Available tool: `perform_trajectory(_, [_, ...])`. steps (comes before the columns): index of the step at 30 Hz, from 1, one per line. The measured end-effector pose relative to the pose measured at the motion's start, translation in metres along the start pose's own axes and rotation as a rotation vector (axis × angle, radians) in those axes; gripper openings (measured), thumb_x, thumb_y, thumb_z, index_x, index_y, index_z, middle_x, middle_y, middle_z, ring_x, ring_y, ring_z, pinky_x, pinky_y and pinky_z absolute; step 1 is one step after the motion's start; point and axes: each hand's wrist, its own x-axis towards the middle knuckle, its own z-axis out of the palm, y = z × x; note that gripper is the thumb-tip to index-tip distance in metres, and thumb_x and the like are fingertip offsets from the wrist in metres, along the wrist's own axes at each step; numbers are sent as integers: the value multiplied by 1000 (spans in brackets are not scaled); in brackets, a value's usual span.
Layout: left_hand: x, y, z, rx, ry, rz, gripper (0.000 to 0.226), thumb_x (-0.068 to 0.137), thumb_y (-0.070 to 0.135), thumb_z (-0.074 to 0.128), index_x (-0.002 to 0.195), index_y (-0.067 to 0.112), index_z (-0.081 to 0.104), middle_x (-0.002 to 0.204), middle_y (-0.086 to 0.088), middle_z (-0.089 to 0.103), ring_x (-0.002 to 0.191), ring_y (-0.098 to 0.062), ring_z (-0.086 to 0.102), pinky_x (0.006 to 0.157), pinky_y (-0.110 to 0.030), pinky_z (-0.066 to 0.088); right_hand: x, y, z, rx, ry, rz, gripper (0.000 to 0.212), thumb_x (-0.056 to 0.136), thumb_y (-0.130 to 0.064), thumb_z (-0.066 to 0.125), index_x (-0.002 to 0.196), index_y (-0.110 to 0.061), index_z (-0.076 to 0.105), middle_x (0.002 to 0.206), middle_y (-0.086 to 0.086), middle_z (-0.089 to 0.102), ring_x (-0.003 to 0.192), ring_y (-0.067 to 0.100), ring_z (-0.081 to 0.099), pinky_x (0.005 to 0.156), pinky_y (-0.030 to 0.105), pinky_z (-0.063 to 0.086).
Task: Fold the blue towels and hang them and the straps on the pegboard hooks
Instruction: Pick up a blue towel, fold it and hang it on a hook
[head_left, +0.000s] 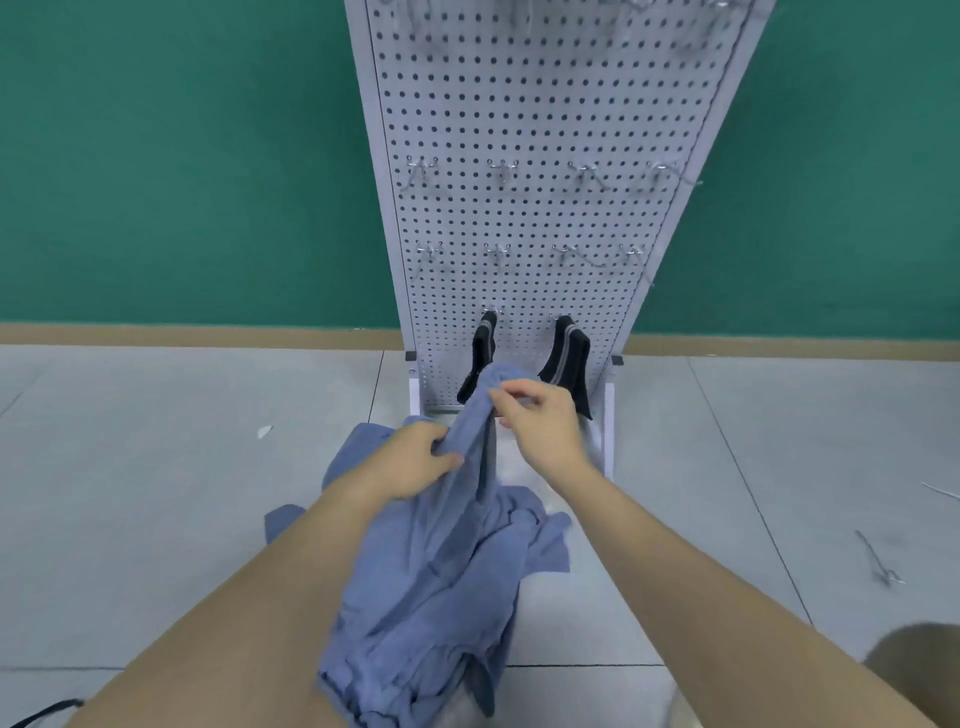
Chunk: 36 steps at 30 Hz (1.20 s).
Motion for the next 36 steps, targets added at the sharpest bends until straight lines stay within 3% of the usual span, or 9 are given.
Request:
perform_trajectory(3, [-12,30,-2,-107,114,89,23,99,31,64,86,13,61,78,-7,64,72,-16,51,71,-36,49,4,-34,-33,-103,4,-53,14,95,-12,71,84,-9,80,79,2,77,80,27,72,74,33,58])
perform_trajectory(7, [-42,79,-8,-231,259,220,27,105,22,56,78,20,49,65,13,48,62,-7,40,56,-21,33,-13,-71,-66,-207,-34,-55,19,96,-14,68,78,-12,77,63,-3,65,57,16,53,62,28,44])
perform_trajectory(11, [-68,120,-7,-352,329,376,18,103,17,57,85,17,58,67,12,53,62,-2,42,59,-20,36,-69,-93,-87,-185,-258,66,12,100,-29,66,90,-26,72,87,-3,76,78,7,69,71,19,52])
perform_trajectory(14, [-88,139,-1,-385,318,503,17,101,12,58,91,24,65,77,3,59,70,-12,49,64,-28,41,-90,-103,-99,-103,-319,155,34,98,-45,66,103,-12,74,99,4,77,90,8,71,89,30,58])
perform_trajectory(17, [-101,154,9,-412,322,520,15,101,11,58,98,22,67,80,5,60,68,-10,48,63,-22,39,-82,-114,-102,-30,-263,121,34,94,-42,72,98,-8,76,97,17,75,83,13,66,83,36,57])
perform_trajectory(21, [-107,171,8,-692,236,408,33,99,-6,50,117,13,69,91,2,72,81,-8,64,77,-26,53,-74,-115,-100,52,-129,69,14,96,-25,72,101,-13,76,101,3,79,101,16,74,97,38,58])
perform_trajectory(25, [-106,172,-5,-964,343,277,40,98,-13,44,110,12,72,106,3,74,82,-15,73,69,-28,61,-72,-117,-101,63,-41,119,25,99,-18,65,74,-22,64,70,-7,67,75,14,63,74,32,49])
perform_trajectory(31, [-83,133,8,-870,428,-70,10,100,24,64,100,15,68,103,-5,67,89,-19,67,80,-30,54,-70,-130,-102,229,-36,211,39,79,-38,69,95,-3,66,100,25,74,93,30,70,84,41,50])
perform_trajectory(36, [-72,131,27,-971,261,-258,34,100,48,55,98,19,71,76,5,75,85,-17,69,79,-33,52,-71,-141,-100,211,-184,149,12,96,-27,68,94,-16,71,103,12,79,106,29,74,99,45,55])
